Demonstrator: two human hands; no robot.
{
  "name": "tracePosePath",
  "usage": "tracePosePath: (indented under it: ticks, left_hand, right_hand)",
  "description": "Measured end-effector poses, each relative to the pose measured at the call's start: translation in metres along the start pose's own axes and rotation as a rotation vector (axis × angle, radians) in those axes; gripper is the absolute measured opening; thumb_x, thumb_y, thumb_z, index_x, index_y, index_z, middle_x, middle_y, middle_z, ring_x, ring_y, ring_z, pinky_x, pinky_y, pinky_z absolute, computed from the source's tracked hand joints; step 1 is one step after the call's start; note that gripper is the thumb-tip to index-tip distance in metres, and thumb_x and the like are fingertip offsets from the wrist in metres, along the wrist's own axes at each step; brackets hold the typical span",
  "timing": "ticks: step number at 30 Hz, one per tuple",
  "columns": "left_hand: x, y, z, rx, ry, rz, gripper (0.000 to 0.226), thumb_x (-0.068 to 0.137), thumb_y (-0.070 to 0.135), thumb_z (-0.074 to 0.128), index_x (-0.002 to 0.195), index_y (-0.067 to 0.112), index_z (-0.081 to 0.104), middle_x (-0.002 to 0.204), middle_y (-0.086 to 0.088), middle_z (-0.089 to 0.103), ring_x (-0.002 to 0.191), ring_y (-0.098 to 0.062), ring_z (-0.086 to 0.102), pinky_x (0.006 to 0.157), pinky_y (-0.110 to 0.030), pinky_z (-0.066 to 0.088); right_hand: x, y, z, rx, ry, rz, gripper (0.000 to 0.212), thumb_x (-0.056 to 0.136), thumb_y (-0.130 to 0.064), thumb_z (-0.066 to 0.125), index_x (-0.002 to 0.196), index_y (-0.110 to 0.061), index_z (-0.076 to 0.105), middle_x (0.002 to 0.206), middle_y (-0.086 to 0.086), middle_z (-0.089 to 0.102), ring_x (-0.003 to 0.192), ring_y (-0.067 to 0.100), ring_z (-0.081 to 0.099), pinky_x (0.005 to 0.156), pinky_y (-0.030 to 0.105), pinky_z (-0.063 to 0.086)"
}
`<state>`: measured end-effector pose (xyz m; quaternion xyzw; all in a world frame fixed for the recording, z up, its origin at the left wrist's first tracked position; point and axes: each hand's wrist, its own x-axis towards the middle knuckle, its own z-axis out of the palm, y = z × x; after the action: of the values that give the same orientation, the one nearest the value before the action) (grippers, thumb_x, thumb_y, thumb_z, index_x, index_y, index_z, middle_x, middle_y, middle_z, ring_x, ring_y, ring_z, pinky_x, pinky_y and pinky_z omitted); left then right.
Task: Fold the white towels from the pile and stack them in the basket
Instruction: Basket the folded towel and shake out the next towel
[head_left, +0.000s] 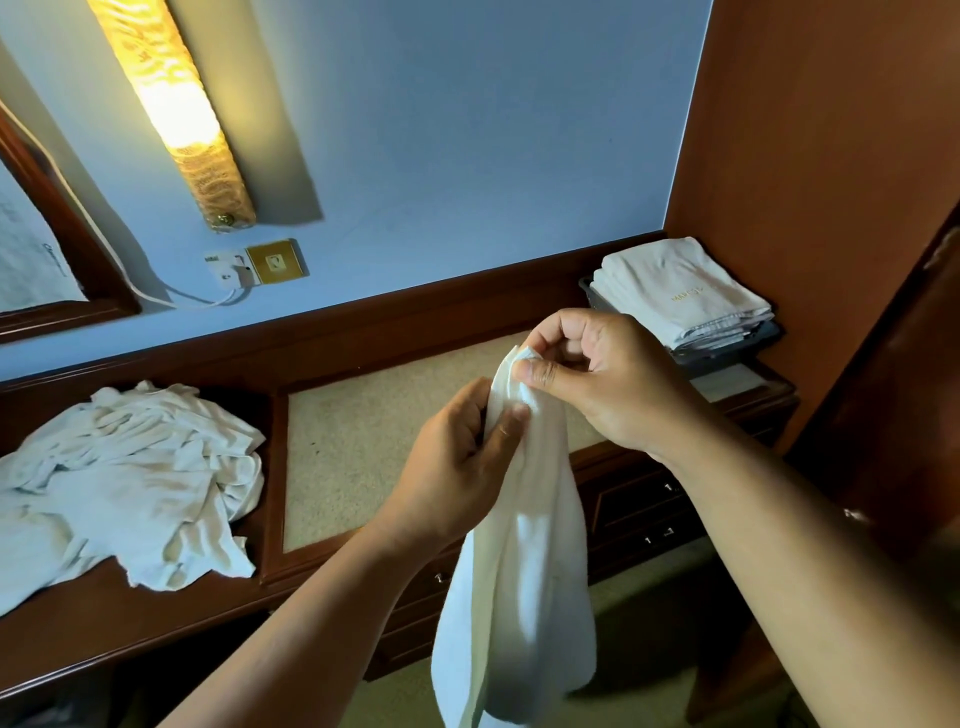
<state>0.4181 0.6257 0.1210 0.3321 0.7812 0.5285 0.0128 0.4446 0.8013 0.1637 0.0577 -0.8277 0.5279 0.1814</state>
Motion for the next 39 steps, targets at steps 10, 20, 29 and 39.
tracePosePath:
  ticks: [10,20,29,39]
  left_hand:
    - [0.002,0.0,-0.015,-0.163,0.013,-0.232,0.036,0.101,0.039,0.055,0.094,0.007,0.07,0.084,-0.021,0.071,0.076,-0.038,0.07,0.063,-0.05,0.057]
    - [0.004,0.022,-0.023,-0.265,0.174,-0.263,0.023,0.103,0.021,0.055,0.09,0.007,0.068,0.074,-0.008,0.074,0.066,-0.018,0.075,0.065,-0.036,0.062]
    - [0.002,-0.006,-0.054,-0.236,-0.03,-0.214,0.045,0.094,0.051,0.044,0.129,0.029,0.06,0.121,0.01,0.068,0.115,-0.006,0.062,0.109,-0.041,0.044]
    - [-0.006,-0.002,-0.027,-0.456,0.026,-0.107,0.03,0.099,0.026,0.063,0.109,-0.002,0.063,0.105,-0.023,0.07,0.095,-0.036,0.068,0.088,-0.049,0.055]
  right_hand:
    - [-0.001,0.016,0.019,0.0,0.059,0.019,0.015,0.084,-0.022,0.078,0.097,-0.024,0.07,0.093,-0.007,0.072,0.092,0.007,0.068,0.084,0.028,0.056]
    - [-0.048,0.029,0.072,-0.264,0.032,0.06,0.025,0.088,-0.036,0.072,0.104,-0.024,0.057,0.087,-0.011,0.064,0.075,0.004,0.061,0.058,0.016,0.047]
    - [-0.035,0.005,0.04,0.033,0.182,-0.123,0.024,0.086,-0.009,0.054,0.077,-0.031,0.059,0.067,-0.012,0.058,0.062,0.003,0.053,0.056,0.021,0.042]
    - [-0.022,0.006,0.034,0.024,0.14,-0.147,0.013,0.085,-0.011,0.055,0.085,-0.02,0.065,0.078,0.003,0.065,0.075,0.025,0.062,0.063,0.039,0.048]
